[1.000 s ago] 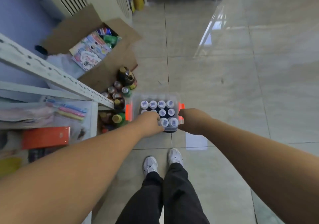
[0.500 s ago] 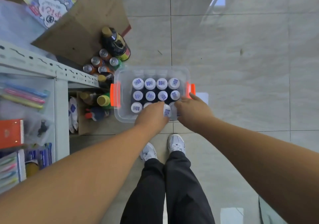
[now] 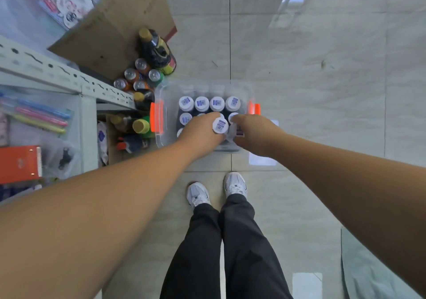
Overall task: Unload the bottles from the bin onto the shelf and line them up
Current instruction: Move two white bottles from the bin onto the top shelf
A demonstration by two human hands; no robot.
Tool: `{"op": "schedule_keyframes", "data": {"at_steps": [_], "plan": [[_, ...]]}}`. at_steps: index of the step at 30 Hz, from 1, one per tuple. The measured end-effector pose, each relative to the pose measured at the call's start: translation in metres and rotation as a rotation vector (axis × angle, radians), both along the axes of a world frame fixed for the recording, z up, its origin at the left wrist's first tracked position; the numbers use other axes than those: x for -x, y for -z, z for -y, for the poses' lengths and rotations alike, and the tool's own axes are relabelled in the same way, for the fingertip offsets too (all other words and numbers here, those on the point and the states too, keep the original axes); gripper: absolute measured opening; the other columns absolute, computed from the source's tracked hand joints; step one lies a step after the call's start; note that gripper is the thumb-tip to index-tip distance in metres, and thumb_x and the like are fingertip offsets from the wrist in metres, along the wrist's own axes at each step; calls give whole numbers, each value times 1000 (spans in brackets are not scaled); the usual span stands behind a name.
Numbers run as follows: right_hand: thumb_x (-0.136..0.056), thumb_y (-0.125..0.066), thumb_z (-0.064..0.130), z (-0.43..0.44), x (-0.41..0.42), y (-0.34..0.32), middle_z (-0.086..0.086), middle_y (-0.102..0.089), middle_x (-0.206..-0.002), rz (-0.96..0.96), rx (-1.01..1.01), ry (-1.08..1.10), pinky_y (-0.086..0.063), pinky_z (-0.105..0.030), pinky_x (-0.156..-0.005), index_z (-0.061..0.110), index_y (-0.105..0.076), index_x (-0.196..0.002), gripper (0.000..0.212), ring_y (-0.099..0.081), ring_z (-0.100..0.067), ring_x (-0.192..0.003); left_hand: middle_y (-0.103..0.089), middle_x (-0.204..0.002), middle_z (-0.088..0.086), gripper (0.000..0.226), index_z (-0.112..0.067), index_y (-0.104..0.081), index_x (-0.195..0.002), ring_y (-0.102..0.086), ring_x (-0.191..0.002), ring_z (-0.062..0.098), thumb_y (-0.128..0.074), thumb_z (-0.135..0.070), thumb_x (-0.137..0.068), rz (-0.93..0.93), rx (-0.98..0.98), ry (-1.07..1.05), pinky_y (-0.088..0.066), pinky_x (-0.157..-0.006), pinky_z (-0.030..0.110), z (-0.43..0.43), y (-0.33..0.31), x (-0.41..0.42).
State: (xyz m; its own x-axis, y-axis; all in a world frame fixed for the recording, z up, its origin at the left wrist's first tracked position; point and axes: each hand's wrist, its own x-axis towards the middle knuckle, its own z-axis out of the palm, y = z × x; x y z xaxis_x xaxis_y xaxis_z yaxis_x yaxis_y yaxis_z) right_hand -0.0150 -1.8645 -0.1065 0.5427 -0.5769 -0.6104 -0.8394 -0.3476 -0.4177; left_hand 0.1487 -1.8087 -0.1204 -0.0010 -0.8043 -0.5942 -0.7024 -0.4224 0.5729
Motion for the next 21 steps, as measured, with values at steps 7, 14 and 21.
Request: {"op": "schedule_keyframes", "data": {"at_steps": [7,14,21], "plan": [[-80,-68,25,71,-26,-190,-10,-67,-117,-12,4,31,-52,-37,-89,10,-63,-121,44,-61,-31,-106,-70,-80,0,21,-16,-68,-84,-67,-80,23,-77,-34,-77,-49,95,62,-52,-69,34,56,-192,-42],[-76,-74,28,135,-65,-475,-10,-74,-89,-13,169,-52,-50,-23,-58,9,-72,-93,26,-70,-21,-72,-67,-68,-14,33,-23,-69,-83,-61,-61,8,-80,-51,-70,75,219,203,-44,-55,24,112,-459,-83],[-73,-83,24,116,-90,-670,-3,-76,-75,113,231,-37,-56,-19,-56,8,-71,-83,23,-76,-13,-68,-76,-81,-3,49,-19,-75,-92,-73,-71,9,-78,-60,-65,81,401,154,-60,-67,24,80,-657,-112]]}}
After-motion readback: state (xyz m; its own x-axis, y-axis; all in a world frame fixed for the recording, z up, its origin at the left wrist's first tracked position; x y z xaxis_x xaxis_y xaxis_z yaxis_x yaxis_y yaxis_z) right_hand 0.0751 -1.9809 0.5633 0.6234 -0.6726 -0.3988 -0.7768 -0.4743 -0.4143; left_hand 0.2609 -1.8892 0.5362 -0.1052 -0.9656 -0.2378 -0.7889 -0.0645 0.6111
